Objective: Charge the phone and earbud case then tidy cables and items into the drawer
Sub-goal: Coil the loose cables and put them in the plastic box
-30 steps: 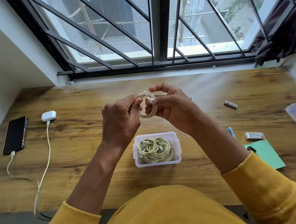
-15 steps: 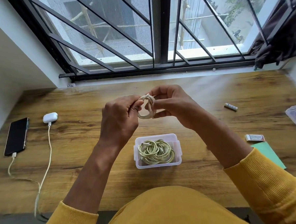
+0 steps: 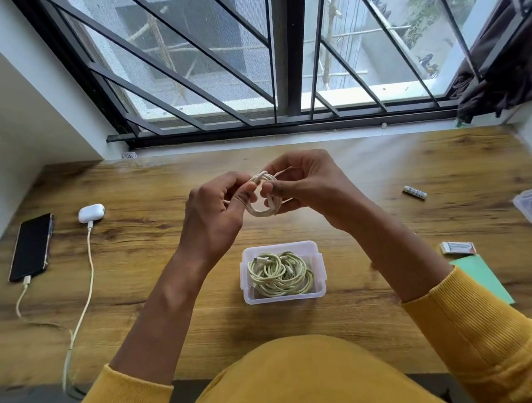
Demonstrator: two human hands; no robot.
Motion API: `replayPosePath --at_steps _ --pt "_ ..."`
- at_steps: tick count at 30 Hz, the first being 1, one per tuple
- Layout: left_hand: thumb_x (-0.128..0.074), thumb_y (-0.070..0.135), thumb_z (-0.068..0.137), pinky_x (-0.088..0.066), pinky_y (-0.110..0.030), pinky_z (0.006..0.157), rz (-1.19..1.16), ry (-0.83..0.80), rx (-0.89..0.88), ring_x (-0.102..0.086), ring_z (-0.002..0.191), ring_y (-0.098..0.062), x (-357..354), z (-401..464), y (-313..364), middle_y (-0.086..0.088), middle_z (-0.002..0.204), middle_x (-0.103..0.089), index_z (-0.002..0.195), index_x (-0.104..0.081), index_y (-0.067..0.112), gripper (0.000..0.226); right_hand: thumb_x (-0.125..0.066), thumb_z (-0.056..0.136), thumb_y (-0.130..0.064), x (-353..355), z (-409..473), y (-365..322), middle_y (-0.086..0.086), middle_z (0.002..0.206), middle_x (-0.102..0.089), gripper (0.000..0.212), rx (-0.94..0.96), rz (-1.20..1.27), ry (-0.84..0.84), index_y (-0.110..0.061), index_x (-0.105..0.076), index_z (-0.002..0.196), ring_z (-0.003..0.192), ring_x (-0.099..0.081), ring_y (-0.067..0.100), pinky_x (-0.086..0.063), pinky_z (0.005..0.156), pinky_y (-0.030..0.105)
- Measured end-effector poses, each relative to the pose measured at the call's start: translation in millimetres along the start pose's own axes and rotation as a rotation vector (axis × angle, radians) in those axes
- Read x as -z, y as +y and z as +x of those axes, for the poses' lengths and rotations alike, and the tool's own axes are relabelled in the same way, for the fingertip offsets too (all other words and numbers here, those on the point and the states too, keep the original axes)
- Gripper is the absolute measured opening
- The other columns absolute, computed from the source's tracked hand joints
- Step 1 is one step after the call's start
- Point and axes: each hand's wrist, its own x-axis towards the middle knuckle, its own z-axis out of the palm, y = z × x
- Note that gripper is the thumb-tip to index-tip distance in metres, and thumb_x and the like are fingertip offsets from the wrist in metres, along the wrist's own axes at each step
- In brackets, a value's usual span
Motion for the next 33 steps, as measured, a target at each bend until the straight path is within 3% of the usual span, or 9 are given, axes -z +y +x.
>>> replayPosePath --at_steps 3,6,10,14,20,24,27,33 --pt "-0.066 0.032 0.105 -0.061 -0.036 0.070 -0.138 -0.066 0.090 -0.072 0.084 -0.006 1 3 -7 0.013 0.091 -0.077 0.114 -0.078 0.026 0.016 -0.078 0.090 0.000 0 -1 1 0.037 0.098 -0.072 0.027 0.002 0.017 0.007 0.010 -0.069 0.113 0.081 -0.072 0.037 -0.066 0.077 0.053" --pt "-0.061 0.026 0.109 -0.059 -0.029 0.067 -0.253 -0.092 0.149 -0.066 0.081 -0.006 4 4 -14 0.015 0.092 -0.076 0.115 -0.078 0.025 0.018 -0.078 0.089 -0.001 1 -2 0 0.034 0.101 -0.074 0.032 0.008 0.053 0.001 0.005 -0.068 0.120 0.083 -0.073 0.038 -0.066 0.073 0.050" --pt "-0.066 0.016 0.104 -0.056 -0.023 0.066 -0.410 -0.078 0.258 -0.062 0.077 -0.004 8 2 -18 0.005 0.094 -0.075 0.106 -0.078 0.022 0.013 -0.076 0.092 -0.002 3 -1 -2 0.031 0.099 -0.075 0.030 0.040 0.066 -0.033 -0.002 -0.071 0.121 0.082 -0.074 0.035 -0.065 0.069 0.046" --pt "-0.068 0.012 0.103 -0.056 -0.023 0.067 -0.390 -0.026 0.271 -0.063 0.073 -0.006 14 4 -17 0.010 0.094 -0.080 0.098 -0.078 0.026 0.017 -0.077 0.091 -0.002 4 1 -1 0.033 0.098 -0.075 0.027 0.049 0.033 -0.067 -0.002 -0.074 0.117 0.081 -0.074 0.036 -0.066 0.068 0.044" --pt "-0.078 0.015 0.096 -0.064 -0.040 0.075 -0.301 0.090 0.242 -0.072 0.080 -0.018 31 10 -18 -0.001 0.096 -0.081 0.103 -0.082 0.014 0.008 -0.080 0.088 0.002 5 2 13 0.023 0.083 -0.077 0.020 0.037 -0.059 0.052 -0.001 -0.076 0.108 0.071 -0.075 0.034 -0.064 0.064 0.042" --pt "-0.076 0.009 0.096 -0.061 -0.031 0.073 -0.493 0.046 0.282 -0.071 0.085 -0.016 26 7 -9 -0.004 0.094 -0.078 0.101 -0.081 0.012 0.008 -0.080 0.089 0.000 3 7 19 0.015 0.079 -0.078 0.018 0.064 -0.155 0.159 -0.006 -0.078 0.106 0.071 -0.078 0.033 -0.066 0.067 0.048" --pt "-0.076 0.017 0.093 -0.062 -0.032 0.074 -0.689 -0.006 0.342 -0.067 0.081 -0.019 20 3 -1 -0.007 0.087 -0.075 0.099 -0.081 0.009 0.011 -0.080 0.089 0.000 2 9 18 0.012 0.079 -0.079 0.018 0.096 -0.217 0.220 -0.005 -0.078 0.106 0.072 -0.079 0.029 -0.067 0.067 0.048" --pt "-0.081 0.015 0.081 -0.064 -0.033 0.068 -0.777 -0.087 0.370 -0.073 0.071 -0.022 -2 -4 11 -0.015 0.083 -0.077 0.097 -0.075 0.000 0.023 -0.080 0.088 -0.001 -4 10 15 0.009 0.080 -0.079 0.016 0.131 -0.226 0.267 -0.007 -0.079 0.103 0.070 -0.078 0.027 -0.067 0.065 0.049"
